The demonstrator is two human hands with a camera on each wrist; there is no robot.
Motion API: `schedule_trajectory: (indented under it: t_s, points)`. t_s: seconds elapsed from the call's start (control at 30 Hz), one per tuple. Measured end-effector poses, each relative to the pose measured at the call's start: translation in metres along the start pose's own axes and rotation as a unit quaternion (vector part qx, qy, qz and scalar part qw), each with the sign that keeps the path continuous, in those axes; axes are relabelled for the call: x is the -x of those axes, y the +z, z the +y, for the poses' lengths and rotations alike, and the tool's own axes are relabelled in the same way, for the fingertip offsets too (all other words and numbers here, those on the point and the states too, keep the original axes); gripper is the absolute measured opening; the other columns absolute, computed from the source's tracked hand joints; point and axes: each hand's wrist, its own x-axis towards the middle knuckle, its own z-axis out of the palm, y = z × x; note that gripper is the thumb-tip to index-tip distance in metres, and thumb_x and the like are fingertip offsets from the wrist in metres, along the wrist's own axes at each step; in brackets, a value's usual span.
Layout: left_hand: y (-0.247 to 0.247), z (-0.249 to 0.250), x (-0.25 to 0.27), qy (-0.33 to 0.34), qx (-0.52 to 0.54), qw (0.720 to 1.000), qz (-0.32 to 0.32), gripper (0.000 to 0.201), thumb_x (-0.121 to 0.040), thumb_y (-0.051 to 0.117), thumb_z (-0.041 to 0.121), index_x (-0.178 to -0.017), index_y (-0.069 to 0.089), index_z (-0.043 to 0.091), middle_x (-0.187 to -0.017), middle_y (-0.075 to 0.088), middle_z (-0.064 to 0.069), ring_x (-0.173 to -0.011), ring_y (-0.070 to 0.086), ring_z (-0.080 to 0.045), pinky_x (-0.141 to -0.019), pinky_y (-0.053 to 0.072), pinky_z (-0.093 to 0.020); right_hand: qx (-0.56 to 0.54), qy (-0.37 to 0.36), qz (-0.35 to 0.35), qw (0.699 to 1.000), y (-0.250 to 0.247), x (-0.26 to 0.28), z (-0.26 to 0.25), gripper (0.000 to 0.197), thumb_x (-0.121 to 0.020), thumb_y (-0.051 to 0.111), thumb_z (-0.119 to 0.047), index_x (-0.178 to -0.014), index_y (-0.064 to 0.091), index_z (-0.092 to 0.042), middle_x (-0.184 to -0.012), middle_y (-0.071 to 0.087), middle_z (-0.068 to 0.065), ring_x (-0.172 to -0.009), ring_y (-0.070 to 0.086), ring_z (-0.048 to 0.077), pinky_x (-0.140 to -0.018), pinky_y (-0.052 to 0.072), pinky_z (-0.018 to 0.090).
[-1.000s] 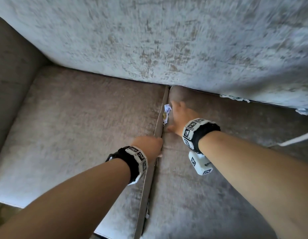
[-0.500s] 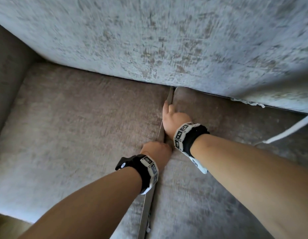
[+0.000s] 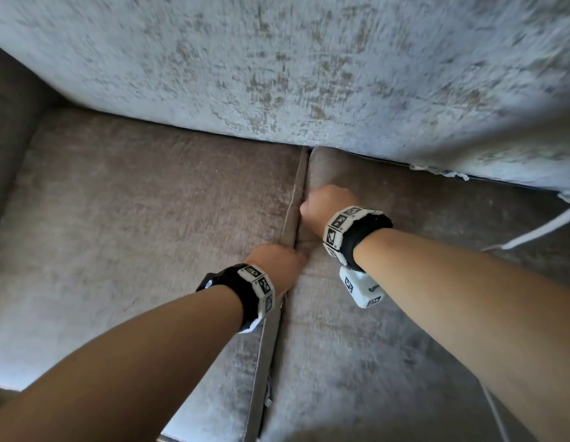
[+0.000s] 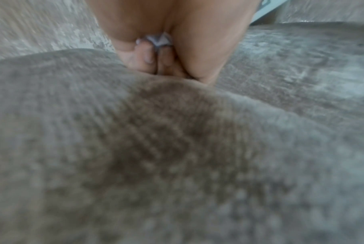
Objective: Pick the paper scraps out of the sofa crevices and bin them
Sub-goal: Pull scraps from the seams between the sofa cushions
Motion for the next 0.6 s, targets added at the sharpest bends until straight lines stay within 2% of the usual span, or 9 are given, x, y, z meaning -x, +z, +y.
schedule_trajectory:
  t_s: [0.1, 0.17, 0.27, 0.4, 0.43, 0.53, 0.6]
  points:
    - [0.002, -0.001, 0.003, 0.003, -0.007, 1.000, 0.012, 0.041, -0.096, 0.036, 0.007, -0.136, 0.043, 0.013, -0.108, 0.067, -0.009, -0.100, 0.065, -0.032, -0.074, 0.050, -0.039, 0.076, 0.000, -0.014, 0.997, 0.001, 0.016, 0.010, 0.031, -0.097, 0.043, -0.023, -0.106, 0.070, -0.010, -0.111, 0.069, 0.011, -0.103, 0.065, 0.032, -0.082, 0.050, 0.033]
    - [0.003, 0.001, 0.004, 0.006, -0.014, 1.000, 0.010, 0.039, -0.096, 0.037, 0.007, -0.134, 0.045, 0.013, -0.111, 0.065, -0.009, -0.102, 0.064, -0.032, -0.075, 0.050, -0.039, 0.101, -0.002, -0.037, 0.994, 0.003, 0.025, 0.012, 0.026, -0.093, 0.048, -0.014, -0.104, 0.071, -0.010, -0.109, 0.070, 0.010, -0.101, 0.067, 0.031, -0.081, 0.052, 0.033]
    - [0.004, 0.004, 0.007, 0.004, -0.029, 1.000, 0.008, 0.036, -0.095, 0.038, 0.006, -0.130, 0.046, 0.012, -0.113, 0.063, -0.008, -0.102, 0.063, -0.032, -0.075, 0.049, -0.039, 0.087, -0.021, -0.056, 0.994, 0.004, 0.040, 0.011, 0.021, -0.088, 0.054, -0.013, -0.100, 0.071, -0.011, -0.103, 0.071, 0.010, -0.095, 0.068, 0.032, -0.075, 0.053, 0.034]
    - [0.006, 0.012, 0.009, 0.016, -0.063, 0.998, -0.004, 0.049, -0.095, 0.035, 0.003, -0.143, 0.027, 0.007, -0.113, 0.064, -0.009, -0.100, 0.064, -0.031, -0.072, 0.048, -0.039, 0.059, -0.063, -0.082, 0.993, 0.012, 0.063, 0.002, 0.021, -0.087, 0.055, -0.009, -0.105, 0.065, -0.013, -0.099, 0.069, 0.008, -0.084, 0.066, 0.031, -0.065, 0.051, 0.033]
    - [0.007, 0.016, 0.010, 0.015, -0.068, 0.998, -0.013, 0.047, -0.096, 0.035, 0.003, -0.143, 0.028, 0.005, -0.115, 0.064, -0.009, -0.101, 0.064, -0.032, -0.074, 0.049, -0.040, 0.069, -0.070, -0.096, 0.991, 0.016, 0.069, -0.003, 0.019, -0.088, 0.054, -0.009, -0.103, 0.066, -0.012, -0.097, 0.070, 0.007, -0.079, 0.065, 0.030, -0.065, 0.051, 0.032]
    - [0.012, 0.026, 0.012, -0.007, -0.058, 0.997, -0.049, 0.036, -0.098, 0.033, 0.008, -0.131, 0.046, 0.004, -0.123, 0.061, -0.009, -0.109, 0.062, -0.033, -0.082, 0.051, -0.042, 0.070, -0.083, -0.097, 0.989, 0.029, 0.082, -0.012, 0.022, -0.091, 0.047, -0.010, -0.094, 0.069, -0.014, -0.092, 0.070, 0.006, -0.072, 0.060, 0.029, -0.065, 0.050, 0.032]
    - [0.018, 0.032, 0.016, -0.013, -0.050, 0.997, -0.053, 0.037, -0.099, 0.039, 0.021, -0.131, 0.047, 0.004, -0.124, 0.060, -0.010, -0.110, 0.061, -0.033, -0.083, 0.052, -0.042, 0.042, -0.084, -0.083, 0.992, 0.033, 0.086, -0.011, 0.024, -0.090, 0.046, -0.013, -0.093, 0.069, -0.016, -0.092, 0.071, 0.007, -0.072, 0.060, 0.029, -0.064, 0.047, 0.032]
